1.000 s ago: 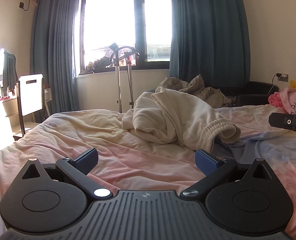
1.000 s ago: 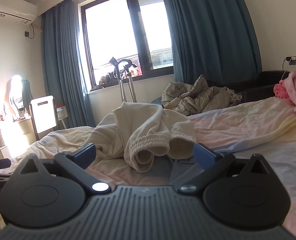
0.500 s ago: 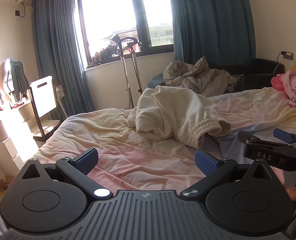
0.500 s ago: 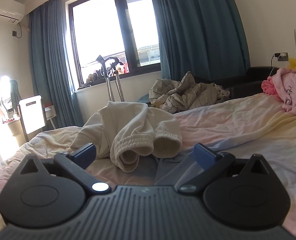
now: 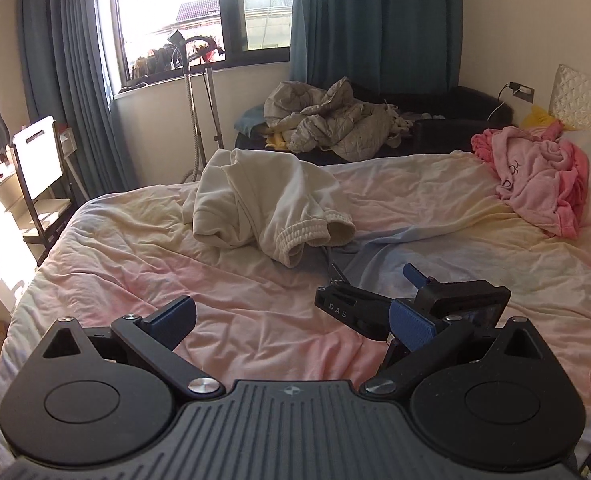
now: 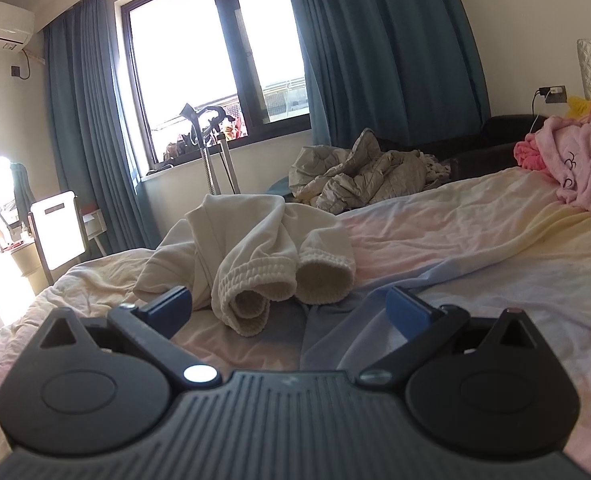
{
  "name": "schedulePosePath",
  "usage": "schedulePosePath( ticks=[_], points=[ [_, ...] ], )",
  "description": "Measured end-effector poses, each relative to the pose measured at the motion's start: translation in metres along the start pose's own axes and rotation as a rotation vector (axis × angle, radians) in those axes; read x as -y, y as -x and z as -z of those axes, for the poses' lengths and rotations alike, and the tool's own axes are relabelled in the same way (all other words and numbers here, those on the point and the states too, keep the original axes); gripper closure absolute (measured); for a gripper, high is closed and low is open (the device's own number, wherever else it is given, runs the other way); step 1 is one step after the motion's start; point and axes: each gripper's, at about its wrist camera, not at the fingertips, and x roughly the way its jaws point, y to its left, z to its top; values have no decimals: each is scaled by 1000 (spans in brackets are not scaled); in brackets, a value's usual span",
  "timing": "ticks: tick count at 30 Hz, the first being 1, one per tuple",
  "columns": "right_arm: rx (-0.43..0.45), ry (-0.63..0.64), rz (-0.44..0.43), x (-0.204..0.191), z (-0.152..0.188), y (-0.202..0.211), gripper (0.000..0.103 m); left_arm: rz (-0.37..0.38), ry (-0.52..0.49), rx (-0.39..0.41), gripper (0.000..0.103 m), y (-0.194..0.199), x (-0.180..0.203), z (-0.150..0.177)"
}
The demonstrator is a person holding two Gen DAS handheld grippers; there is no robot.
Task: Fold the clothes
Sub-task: 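Grasp one ribbed cuff of the cream sweatpants with the left gripper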
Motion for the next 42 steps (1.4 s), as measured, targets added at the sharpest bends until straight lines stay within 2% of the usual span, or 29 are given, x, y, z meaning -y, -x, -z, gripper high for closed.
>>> schedulePosePath(
  ticks=[6,12,17,23,26,30,32,35,38,39,42],
  points=[
    [-12,-48,-10,3,-2,-2,0,21,-58,-66,0,21,7,-11],
    [1,-92,20,11,-5,1,0,48,-39,-152,0,19,2,-13],
    [2,-94,17,11,-7,2,0,44,-33,-129,0,24,-3,-11],
    [5,-107,14,14,-8,3,0,63,-19,-155,0,16,0,-12],
    [9,-116,15,15,-9,4,0,91,28,-186,0,10,-6,-13],
    [11,-113,20,15,-10,4,0,110,67,-184,0,-3,-16,-24],
    [15,-107,23,14,-11,5,0,112,108,-123,0,-6,-26,-24],
    [23,-99,46,15,-13,7,0,103,129,-92,0,-24,-37,-24],
    [19,-134,50,20,-14,7,0,191,169,-81,0,-52,-57,-27],
    [12,-159,41,23,-14,7,0,193,183,-52,0,-61,-65,-27],
    [15,-157,62,26,-16,11,0,115,167,78,0,-96,-82,-27]
  ],
)
